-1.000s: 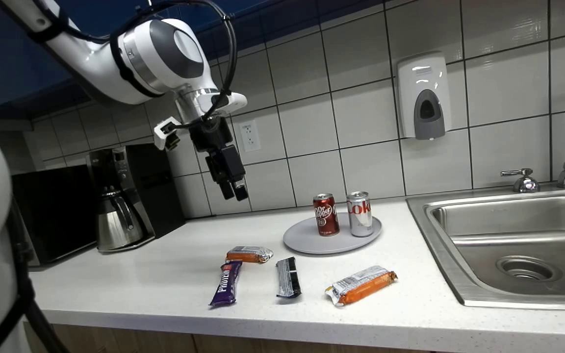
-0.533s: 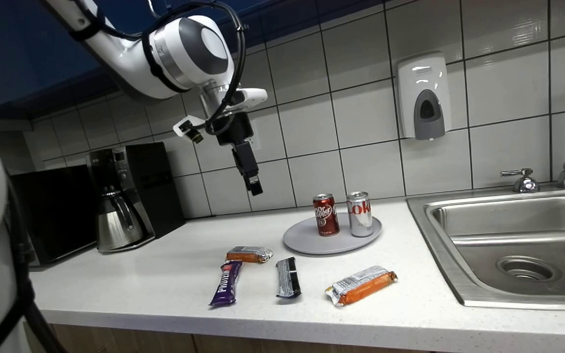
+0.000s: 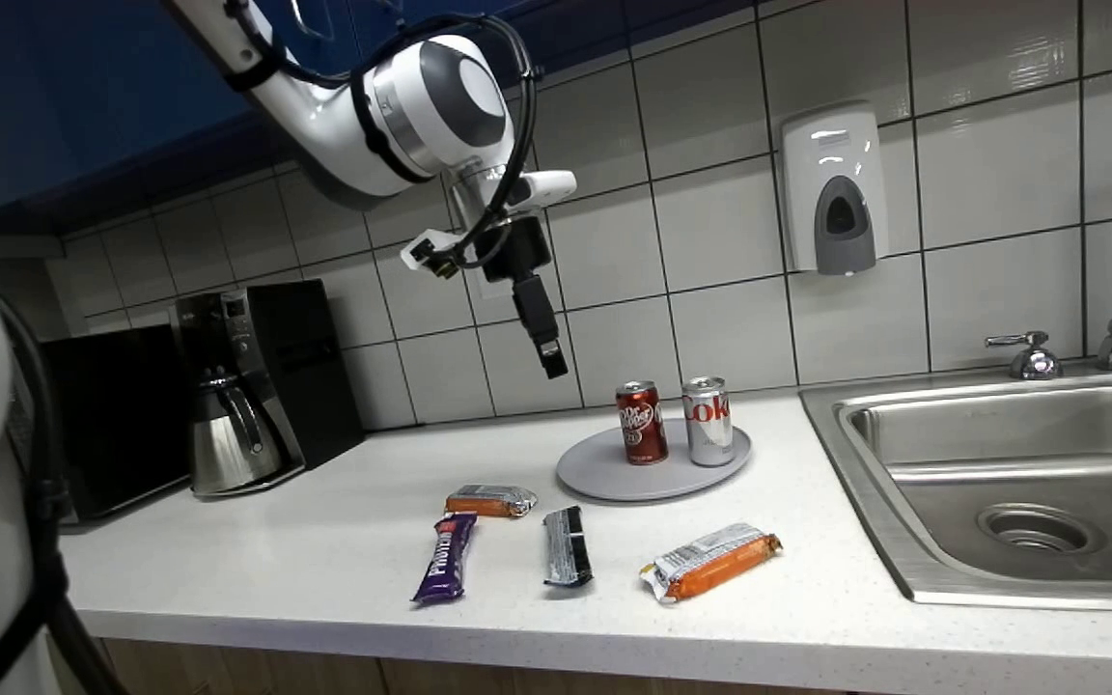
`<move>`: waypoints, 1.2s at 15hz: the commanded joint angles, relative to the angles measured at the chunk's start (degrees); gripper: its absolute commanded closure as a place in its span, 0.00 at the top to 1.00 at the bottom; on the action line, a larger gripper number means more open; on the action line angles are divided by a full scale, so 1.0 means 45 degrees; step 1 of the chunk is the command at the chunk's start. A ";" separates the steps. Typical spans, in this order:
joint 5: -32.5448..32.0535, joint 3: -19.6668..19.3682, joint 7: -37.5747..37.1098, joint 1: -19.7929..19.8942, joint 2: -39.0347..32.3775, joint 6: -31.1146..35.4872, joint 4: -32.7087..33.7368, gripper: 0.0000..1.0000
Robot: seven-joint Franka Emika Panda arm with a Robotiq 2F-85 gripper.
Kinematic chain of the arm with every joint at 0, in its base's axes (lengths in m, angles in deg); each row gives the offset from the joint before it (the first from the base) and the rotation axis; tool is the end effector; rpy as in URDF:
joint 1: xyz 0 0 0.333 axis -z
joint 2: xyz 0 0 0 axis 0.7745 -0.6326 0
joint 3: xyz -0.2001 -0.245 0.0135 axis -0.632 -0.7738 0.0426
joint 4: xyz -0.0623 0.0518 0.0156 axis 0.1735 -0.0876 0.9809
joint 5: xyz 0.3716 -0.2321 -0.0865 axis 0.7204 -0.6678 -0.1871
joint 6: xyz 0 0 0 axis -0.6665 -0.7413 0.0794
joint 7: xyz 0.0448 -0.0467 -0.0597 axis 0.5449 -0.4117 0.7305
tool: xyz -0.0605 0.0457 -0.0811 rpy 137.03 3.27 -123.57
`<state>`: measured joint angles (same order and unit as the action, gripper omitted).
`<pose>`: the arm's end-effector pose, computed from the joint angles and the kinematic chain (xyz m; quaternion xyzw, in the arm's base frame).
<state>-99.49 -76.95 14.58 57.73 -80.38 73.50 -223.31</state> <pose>0.5249 -0.0495 0.3369 0.8561 -0.5109 0.0541 0.0562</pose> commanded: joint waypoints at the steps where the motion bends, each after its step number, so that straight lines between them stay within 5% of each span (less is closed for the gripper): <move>1: -0.0223 -0.0479 -0.0884 0.0068 -0.1166 0.0045 0.1209 1.00; 18: 0.1783 -0.2680 -0.0572 0.0067 -0.4280 0.0826 0.4543 1.00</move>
<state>-93.86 -88.49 11.38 57.77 -96.70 77.27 -206.66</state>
